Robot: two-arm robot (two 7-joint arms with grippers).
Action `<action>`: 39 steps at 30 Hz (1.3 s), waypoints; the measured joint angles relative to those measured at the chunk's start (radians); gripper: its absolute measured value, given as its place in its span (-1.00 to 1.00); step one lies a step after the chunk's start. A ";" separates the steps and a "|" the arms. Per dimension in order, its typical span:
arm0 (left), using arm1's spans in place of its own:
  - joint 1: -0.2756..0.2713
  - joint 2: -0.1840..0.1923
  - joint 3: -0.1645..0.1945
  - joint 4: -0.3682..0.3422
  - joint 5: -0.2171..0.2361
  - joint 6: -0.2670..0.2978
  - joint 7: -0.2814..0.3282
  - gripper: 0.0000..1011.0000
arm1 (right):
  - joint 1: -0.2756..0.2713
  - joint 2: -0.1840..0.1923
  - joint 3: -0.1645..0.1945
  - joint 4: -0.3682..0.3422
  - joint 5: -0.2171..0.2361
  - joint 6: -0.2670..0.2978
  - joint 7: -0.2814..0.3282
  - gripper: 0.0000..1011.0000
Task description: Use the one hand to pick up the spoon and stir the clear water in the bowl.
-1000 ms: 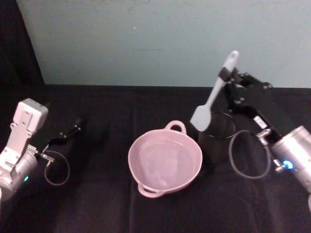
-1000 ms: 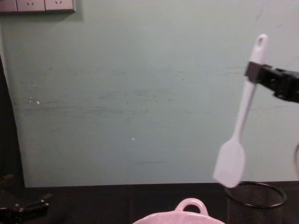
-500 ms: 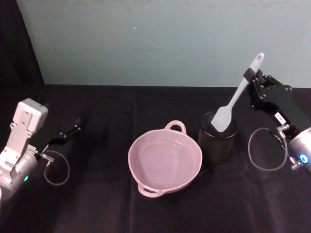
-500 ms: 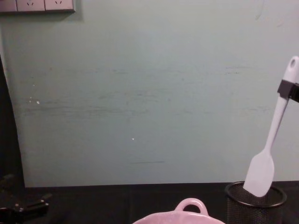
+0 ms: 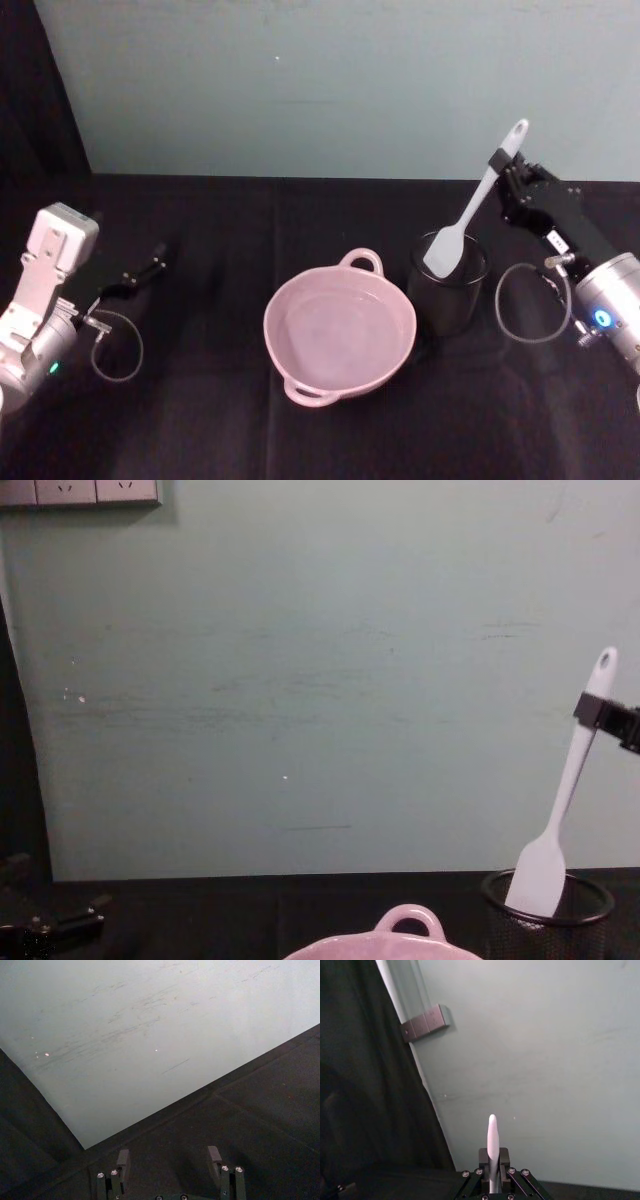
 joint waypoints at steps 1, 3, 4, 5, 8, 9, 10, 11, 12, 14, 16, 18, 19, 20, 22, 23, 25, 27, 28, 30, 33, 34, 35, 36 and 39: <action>0.000 0.000 0.000 0.000 0.000 0.000 0.000 0.99 | 0.003 -0.003 -0.004 0.009 0.004 0.006 -0.001 -0.76; 0.000 0.000 0.000 0.000 0.000 0.000 0.000 0.99 | 0.004 -0.005 -0.006 0.017 0.009 0.012 -0.003 -0.76; 0.000 0.000 0.000 0.000 0.000 0.000 0.000 0.99 | 0.004 -0.006 -0.007 0.021 0.010 0.014 -0.005 -0.76; 0.000 0.000 0.000 0.000 0.000 0.000 0.000 0.99 | 0.006 -0.008 -0.009 0.029 0.015 0.018 -0.007 -0.76; 0.000 0.000 0.000 0.000 0.000 0.000 0.000 0.99 | 0.006 -0.011 -0.010 0.043 0.031 0.023 -0.007 -0.76; 0.000 0.000 0.000 0.000 0.000 0.000 0.000 0.99 | 0.006 -0.011 -0.010 0.043 0.031 0.023 -0.007 -0.76; 0.000 0.000 0.000 0.000 0.000 0.000 0.000 0.99 | 0.006 -0.013 -0.009 0.049 0.038 0.024 -0.007 -0.76; 0.000 0.000 0.000 0.000 0.000 0.000 0.000 0.99 | 0.005 -0.013 -0.009 0.052 0.042 0.025 -0.007 -0.76; 0.000 0.000 0.000 0.000 0.000 0.000 0.000 0.99 | 0.004 -0.015 -0.008 0.059 0.050 0.027 -0.007 -0.76; 0.000 0.000 0.000 0.000 0.000 0.000 0.000 0.99 | 0.002 -0.015 -0.008 0.063 0.058 0.028 -0.007 -0.76; 0.000 0.000 0.000 0.000 0.000 0.000 0.000 0.99 | -0.001 -0.015 -0.010 0.070 0.065 0.031 -0.007 -0.76; 0.000 0.000 0.000 0.000 0.000 0.000 0.000 0.99 | -0.002 -0.015 -0.012 0.077 0.070 0.033 -0.008 -0.76; 0.000 0.000 0.000 0.000 0.000 0.000 0.000 0.99 | -0.003 -0.015 -0.013 0.079 0.071 0.034 -0.009 -0.76; 0.000 0.000 0.000 0.000 0.000 0.000 0.000 0.99 | -0.003 -0.015 -0.014 0.081 0.072 0.035 -0.010 -0.76; 0.000 0.000 0.000 0.000 0.000 0.000 0.000 0.99 | -0.004 -0.015 -0.017 0.087 0.075 0.038 -0.014 -0.76; 0.000 0.000 0.000 0.000 0.000 0.000 0.000 0.99 | -0.004 -0.015 -0.018 0.089 0.076 0.038 -0.014 -0.76; 0.000 0.000 0.000 0.000 0.000 0.000 0.000 0.99 | -0.004 -0.014 -0.019 0.097 0.079 0.038 -0.016 -0.76; 0.000 0.000 0.000 0.000 0.000 0.000 0.000 0.99 | -0.004 -0.014 -0.020 0.100 0.080 0.038 -0.016 -0.76; 0.000 0.000 0.000 0.000 0.000 0.000 0.000 0.99 | -0.004 -0.014 -0.021 0.102 0.081 0.038 -0.017 -0.76; 0.000 0.000 0.000 0.000 0.000 0.000 0.000 0.99 | -0.005 -0.014 -0.021 0.105 0.082 0.037 -0.017 -0.76; 0.000 0.000 0.000 0.000 0.000 0.000 0.000 0.99 | -0.006 -0.014 -0.022 0.110 0.088 0.035 -0.017 -0.76; 0.000 0.000 0.000 0.000 0.000 0.000 0.000 0.99 | -0.007 -0.015 -0.023 0.112 0.090 0.034 -0.017 -0.76; 0.000 0.000 0.000 0.000 0.000 0.000 0.000 0.99 | -0.008 -0.015 -0.023 0.113 0.091 0.034 -0.017 -0.76; 0.000 0.000 0.000 0.000 0.000 0.000 0.000 0.99 | -0.008 -0.015 -0.023 0.114 0.092 0.033 -0.017 -0.76; 0.000 0.000 0.000 0.000 0.000 0.000 0.000 0.99 | -0.009 -0.015 -0.024 0.118 0.095 0.030 -0.016 -0.76</action>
